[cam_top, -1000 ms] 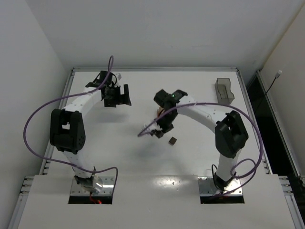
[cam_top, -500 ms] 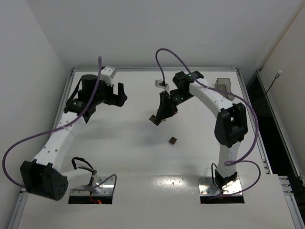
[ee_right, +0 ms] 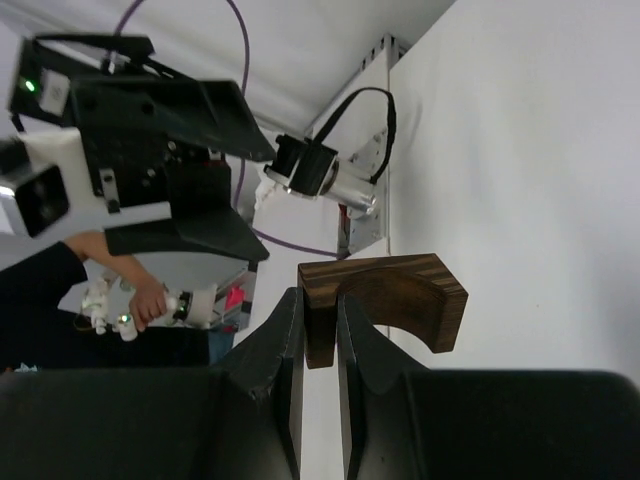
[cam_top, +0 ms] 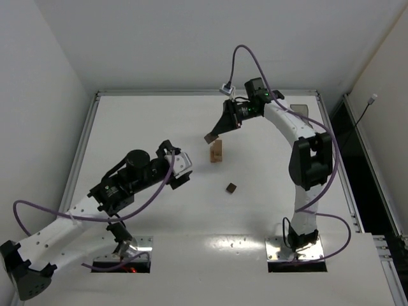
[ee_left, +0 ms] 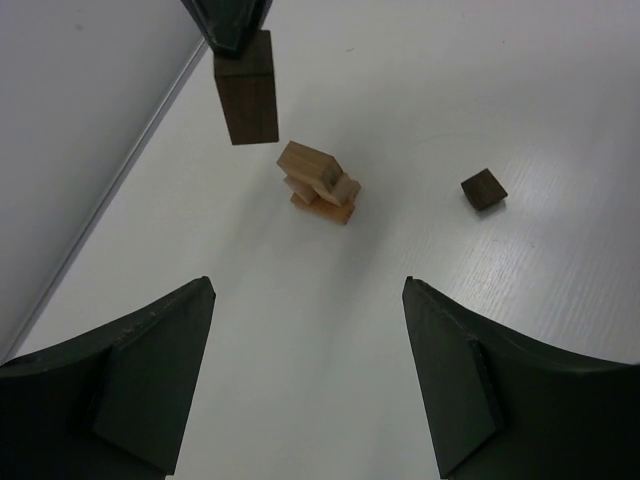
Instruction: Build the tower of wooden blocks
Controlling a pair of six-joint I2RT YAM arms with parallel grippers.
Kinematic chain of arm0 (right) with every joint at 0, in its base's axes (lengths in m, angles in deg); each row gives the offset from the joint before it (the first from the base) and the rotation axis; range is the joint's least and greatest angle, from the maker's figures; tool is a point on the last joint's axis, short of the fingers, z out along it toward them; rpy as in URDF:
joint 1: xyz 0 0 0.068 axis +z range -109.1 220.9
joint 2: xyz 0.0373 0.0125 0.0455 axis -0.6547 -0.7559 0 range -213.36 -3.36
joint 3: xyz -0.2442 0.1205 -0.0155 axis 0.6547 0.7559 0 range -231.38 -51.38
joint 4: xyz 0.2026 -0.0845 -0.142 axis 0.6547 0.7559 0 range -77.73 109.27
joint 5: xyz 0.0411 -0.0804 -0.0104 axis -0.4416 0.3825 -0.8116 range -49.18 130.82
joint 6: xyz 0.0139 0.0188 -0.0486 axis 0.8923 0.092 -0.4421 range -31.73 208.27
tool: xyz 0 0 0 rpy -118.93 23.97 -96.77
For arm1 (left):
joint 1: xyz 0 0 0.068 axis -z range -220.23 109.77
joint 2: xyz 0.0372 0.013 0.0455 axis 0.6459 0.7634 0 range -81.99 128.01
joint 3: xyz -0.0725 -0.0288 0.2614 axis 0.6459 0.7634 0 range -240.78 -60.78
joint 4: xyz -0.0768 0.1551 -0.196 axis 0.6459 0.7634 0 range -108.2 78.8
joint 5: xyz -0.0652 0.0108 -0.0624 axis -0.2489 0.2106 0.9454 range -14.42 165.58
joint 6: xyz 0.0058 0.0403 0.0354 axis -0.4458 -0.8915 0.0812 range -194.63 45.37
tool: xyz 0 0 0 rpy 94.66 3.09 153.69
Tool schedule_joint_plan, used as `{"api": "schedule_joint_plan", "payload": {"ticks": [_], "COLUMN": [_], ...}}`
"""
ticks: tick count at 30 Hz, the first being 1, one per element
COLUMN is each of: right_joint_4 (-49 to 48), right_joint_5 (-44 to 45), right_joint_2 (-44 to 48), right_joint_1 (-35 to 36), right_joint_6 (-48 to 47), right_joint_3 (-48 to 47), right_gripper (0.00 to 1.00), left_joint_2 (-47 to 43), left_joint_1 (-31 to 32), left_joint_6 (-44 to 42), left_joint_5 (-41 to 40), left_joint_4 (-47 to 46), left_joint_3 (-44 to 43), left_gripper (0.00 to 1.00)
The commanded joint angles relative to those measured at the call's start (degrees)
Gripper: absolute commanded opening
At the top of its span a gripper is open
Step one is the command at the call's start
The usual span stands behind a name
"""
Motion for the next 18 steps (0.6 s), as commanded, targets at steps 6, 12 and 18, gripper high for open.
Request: {"api": "schedule_joint_plan", "payload": {"ticks": [6,12,18], "right_joint_4": [-8.29,-7.76,-7.76], "right_joint_5": [-9.34,-9.34,-9.34], "right_joint_2": [3.63,7.32,10.22], "right_joint_1": [-1.9,-0.14,1.44], "right_joint_6": [10.39,10.39,10.39], "right_joint_3": [-5.75,-3.9,-1.53], "right_gripper": [0.0,0.0,0.0], "left_joint_2": [1.6,6.53,9.08], "left_joint_1": [9.15,12.85,14.08], "left_joint_6": [-4.74,-6.86,-6.86], "left_joint_5": [-11.56,-17.11,-20.53], "left_joint_4": [-18.99,-29.81,-35.0], "left_joint_3": [5.1,5.73,6.25], "left_gripper": [0.72,0.68,0.62]}}
